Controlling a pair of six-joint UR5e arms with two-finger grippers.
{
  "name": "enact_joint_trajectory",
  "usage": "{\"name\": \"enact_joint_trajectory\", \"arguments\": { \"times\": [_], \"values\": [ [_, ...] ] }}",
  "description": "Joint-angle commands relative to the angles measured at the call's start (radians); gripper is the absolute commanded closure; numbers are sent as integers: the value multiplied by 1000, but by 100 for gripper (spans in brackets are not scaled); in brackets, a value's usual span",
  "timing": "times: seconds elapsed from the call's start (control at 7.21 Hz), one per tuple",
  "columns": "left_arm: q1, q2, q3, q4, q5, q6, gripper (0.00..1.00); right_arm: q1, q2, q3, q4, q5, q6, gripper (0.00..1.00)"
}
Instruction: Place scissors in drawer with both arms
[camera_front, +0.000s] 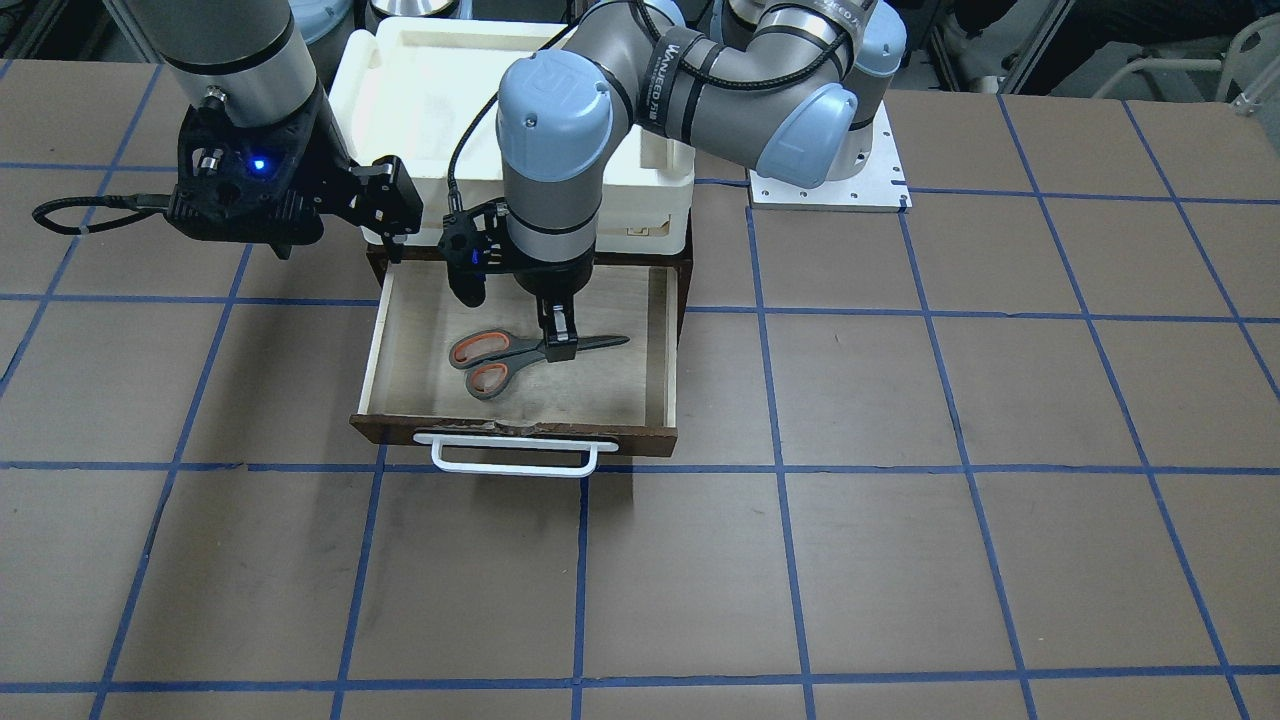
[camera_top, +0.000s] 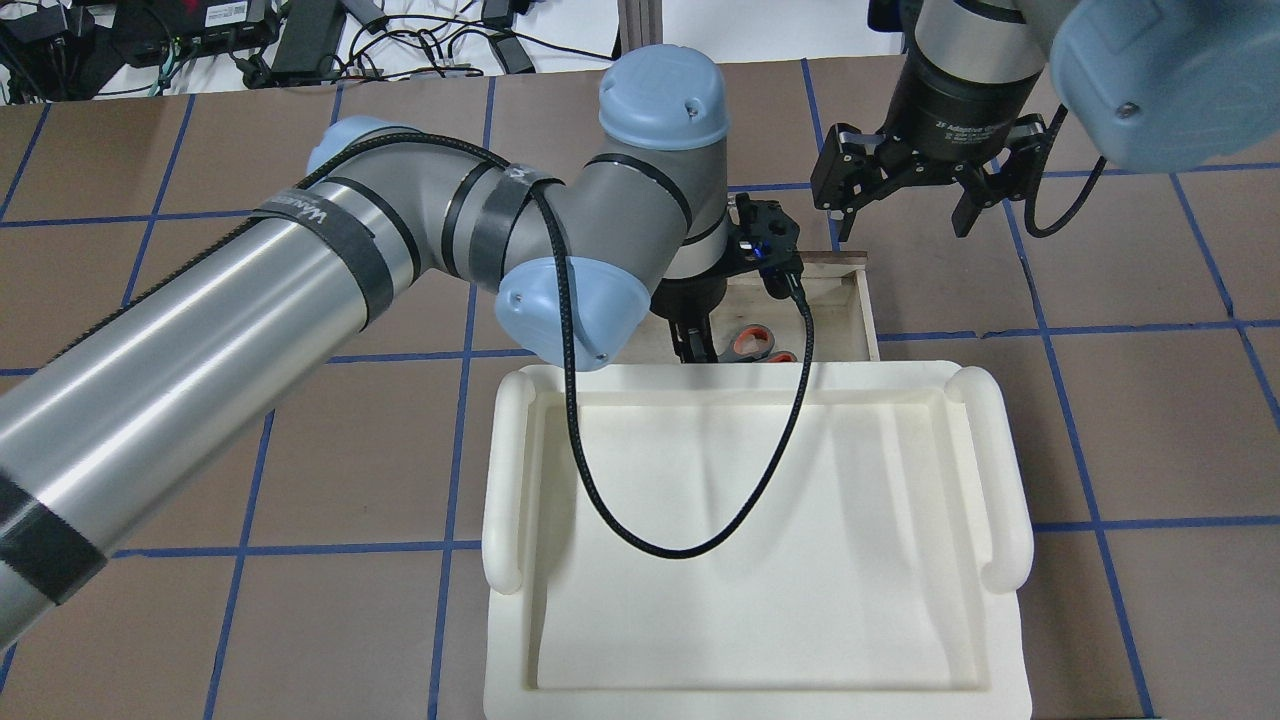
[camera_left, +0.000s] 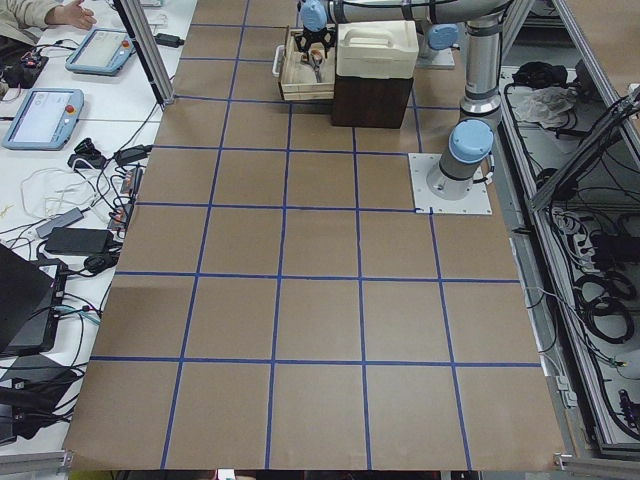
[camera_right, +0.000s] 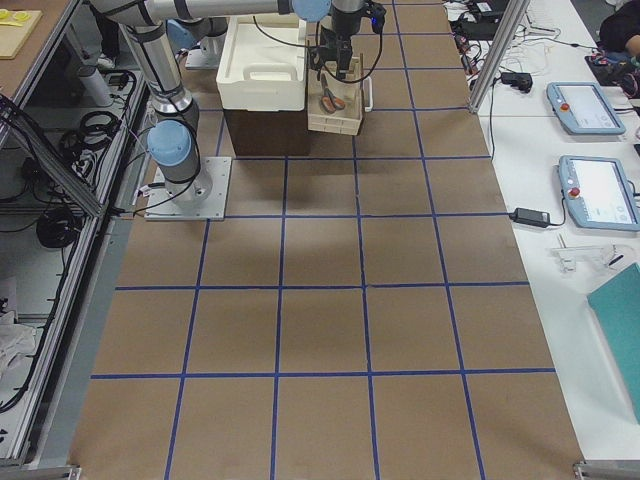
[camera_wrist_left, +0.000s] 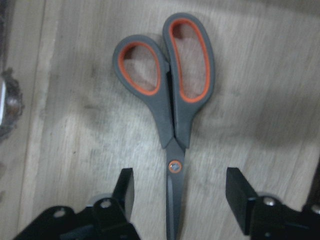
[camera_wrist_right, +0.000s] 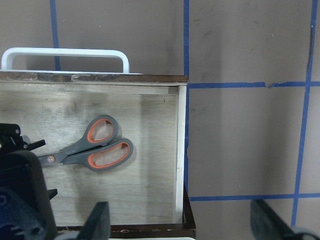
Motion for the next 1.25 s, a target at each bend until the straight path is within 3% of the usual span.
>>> {"name": "enact_joint_trajectory", "arguments": {
  "times": [0.0,0.55,0.83,1.11],
  "values": [
    [94,53,1,-81,32,99,27,6,-1,0,-13,33,57,0],
    [405,240,40,-272,98,314,27,6,1,0,-16,33,72,0],
    [578,310,44,-286,92,297,27,6,1,0,-15,35,80,0],
    [576,341,43,-327,46,116,26,6,1,0,-54,32,80,0]
  ]
}}
